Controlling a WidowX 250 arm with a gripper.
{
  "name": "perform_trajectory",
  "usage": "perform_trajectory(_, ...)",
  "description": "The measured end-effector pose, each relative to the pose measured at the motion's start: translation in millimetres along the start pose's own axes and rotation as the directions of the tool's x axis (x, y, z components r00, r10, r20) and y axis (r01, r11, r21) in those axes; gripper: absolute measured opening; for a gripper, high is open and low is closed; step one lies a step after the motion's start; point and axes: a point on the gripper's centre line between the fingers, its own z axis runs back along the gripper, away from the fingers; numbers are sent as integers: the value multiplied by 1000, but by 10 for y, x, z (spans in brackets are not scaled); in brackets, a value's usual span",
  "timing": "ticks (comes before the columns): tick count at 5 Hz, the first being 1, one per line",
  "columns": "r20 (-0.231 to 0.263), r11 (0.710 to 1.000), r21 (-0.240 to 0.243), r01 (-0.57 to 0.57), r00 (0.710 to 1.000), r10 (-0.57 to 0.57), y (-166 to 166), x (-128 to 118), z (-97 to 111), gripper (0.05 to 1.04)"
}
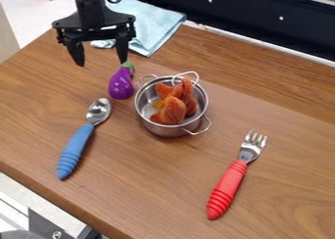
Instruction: Move the silver bowl to the higher side of its length
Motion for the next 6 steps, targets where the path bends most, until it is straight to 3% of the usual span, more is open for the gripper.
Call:
perform_trajectory(1, -34, 1000, 4, -6, 999, 6, 4, -66, -90, 998)
perform_trajectory(3, -55, 999, -42, -36, 998, 33, -313, -411, -216, 998)
perform_trajectory(4, -79, 995, -91, -28, 997, 21, -410, -501, -115, 998)
perform_trajectory(5, -111, 995, -100, -11, 994, -1, -457, -615, -139, 998)
perform_trajectory(6, -94, 997, -83, 6, 995, -14, -468, -666, -183, 998)
